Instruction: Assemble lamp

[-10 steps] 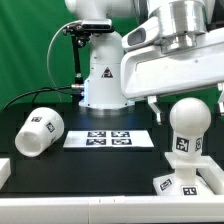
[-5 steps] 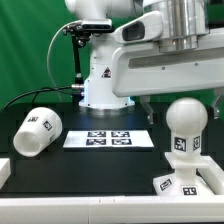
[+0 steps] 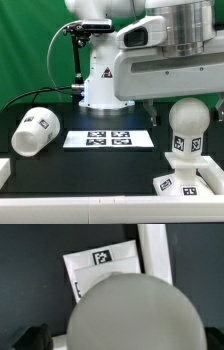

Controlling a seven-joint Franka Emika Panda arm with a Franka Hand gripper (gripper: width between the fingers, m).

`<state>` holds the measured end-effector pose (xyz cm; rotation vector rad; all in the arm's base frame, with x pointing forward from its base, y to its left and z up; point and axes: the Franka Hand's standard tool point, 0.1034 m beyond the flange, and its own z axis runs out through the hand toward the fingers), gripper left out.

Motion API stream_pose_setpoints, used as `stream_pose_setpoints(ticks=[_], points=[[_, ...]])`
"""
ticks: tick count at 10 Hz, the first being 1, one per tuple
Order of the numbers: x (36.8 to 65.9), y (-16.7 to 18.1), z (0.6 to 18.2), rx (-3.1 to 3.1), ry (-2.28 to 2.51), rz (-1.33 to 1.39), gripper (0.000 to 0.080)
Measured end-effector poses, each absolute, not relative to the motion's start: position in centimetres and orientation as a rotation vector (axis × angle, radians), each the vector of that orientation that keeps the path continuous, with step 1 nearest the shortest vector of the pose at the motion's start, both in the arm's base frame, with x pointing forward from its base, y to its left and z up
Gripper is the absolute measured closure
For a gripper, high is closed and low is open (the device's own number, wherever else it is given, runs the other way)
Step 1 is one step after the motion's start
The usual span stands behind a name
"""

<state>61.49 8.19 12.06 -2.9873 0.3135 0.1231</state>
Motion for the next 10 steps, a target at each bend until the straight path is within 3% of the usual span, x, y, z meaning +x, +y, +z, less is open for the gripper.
stream_pose_setpoints(ticks=[1,2,5,10], points=[[61.49,8.18,12.06,-2.985,0.339,0.125,0.0202],[61.50,8.18,12.06,-2.985,0.340,0.124,0.0228],[61.49,8.19,12.02,-2.944,0.639,0.145,0.0228],[61.86,9.06,11.90,-2.425,1.707,0.011,0.0225]])
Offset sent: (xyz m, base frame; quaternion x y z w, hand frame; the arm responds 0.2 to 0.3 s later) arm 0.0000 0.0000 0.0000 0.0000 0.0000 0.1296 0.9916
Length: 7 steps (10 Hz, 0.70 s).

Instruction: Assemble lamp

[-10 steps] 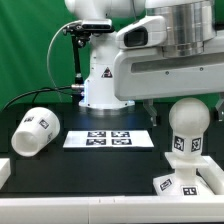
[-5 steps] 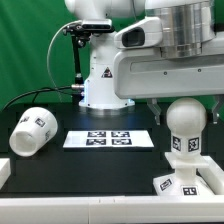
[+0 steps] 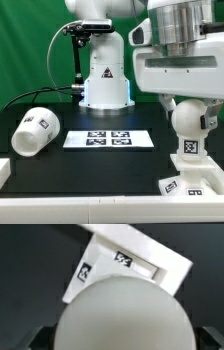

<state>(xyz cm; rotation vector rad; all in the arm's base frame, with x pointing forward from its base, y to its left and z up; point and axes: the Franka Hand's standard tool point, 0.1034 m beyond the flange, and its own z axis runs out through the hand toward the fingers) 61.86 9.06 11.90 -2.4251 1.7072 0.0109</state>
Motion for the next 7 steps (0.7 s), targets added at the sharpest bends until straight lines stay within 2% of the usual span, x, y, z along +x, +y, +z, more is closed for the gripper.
stream_pose_setpoints(ticks=[4,5,6,7], points=[[61.82,9.36,11.87,-2.181,1.937,0.028,0.0225],[61.78,9.36,11.83,-2.200,1.919,0.028,0.0162],[61.65,9.27,11.88,-2.406,1.697,0.033,0.0162],[61.99,9.13,12.05,-2.584,1.434,0.035,0.0113]])
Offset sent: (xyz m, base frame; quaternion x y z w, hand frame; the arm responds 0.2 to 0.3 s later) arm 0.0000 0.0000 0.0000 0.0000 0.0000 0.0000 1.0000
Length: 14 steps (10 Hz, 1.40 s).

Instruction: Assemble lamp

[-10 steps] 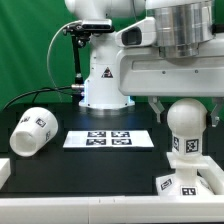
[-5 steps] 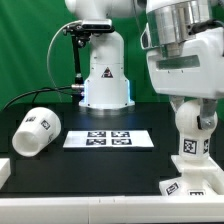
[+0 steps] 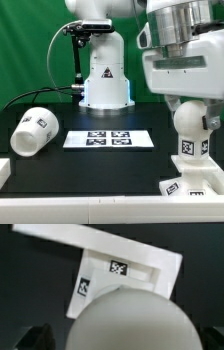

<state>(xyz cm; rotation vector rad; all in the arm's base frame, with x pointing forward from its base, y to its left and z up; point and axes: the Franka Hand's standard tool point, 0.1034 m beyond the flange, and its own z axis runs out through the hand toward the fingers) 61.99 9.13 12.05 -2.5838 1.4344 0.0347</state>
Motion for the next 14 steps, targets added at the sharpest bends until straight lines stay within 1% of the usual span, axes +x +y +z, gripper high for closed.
stream_pose_setpoints(ticks=[1,5,7,8,9,10,11,12,13,14], points=[[62.36,9.36,12.27,-2.729,1.179,0.064,0.0104],[62.55,9.49,12.24,-2.870,0.770,0.022,0.0101],[62.89,9.27,12.39,-3.030,0.300,-0.053,0.0101],[63.04,9.03,12.15,-3.064,-0.002,-0.083,0.0101],[62.96,8.85,11.92,-3.065,-0.116,-0.085,0.0101],[62.98,8.89,11.95,-3.065,-0.085,-0.085,0.0101],[62.99,8.87,11.95,-3.065,-0.056,-0.084,0.0190],[62.99,8.85,11.95,-3.065,-0.037,-0.083,0.0190],[62.99,8.87,11.95,-3.062,0.063,-0.079,0.0228],[62.98,8.84,11.94,-3.056,0.180,-0.075,0.0228]])
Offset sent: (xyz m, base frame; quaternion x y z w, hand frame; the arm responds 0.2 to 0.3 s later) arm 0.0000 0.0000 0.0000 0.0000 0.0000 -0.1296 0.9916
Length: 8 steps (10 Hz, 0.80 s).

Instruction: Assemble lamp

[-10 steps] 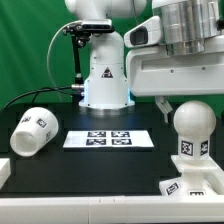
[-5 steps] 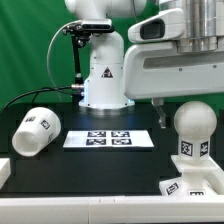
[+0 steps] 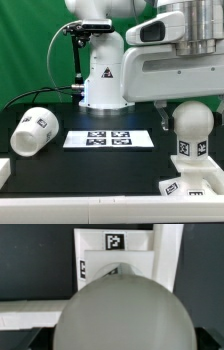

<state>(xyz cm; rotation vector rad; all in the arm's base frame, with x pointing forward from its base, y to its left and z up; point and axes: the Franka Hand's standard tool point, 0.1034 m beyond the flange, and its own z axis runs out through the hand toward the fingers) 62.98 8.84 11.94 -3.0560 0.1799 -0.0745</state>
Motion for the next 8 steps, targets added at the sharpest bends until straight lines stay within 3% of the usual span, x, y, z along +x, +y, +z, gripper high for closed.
stream_pose_setpoints(ticks=[4,8], points=[[62.8,8.5,11.9,-2.894,0.993,-0.043,0.0228],[62.2,9.7,11.8,-2.315,1.891,0.051,0.0225]])
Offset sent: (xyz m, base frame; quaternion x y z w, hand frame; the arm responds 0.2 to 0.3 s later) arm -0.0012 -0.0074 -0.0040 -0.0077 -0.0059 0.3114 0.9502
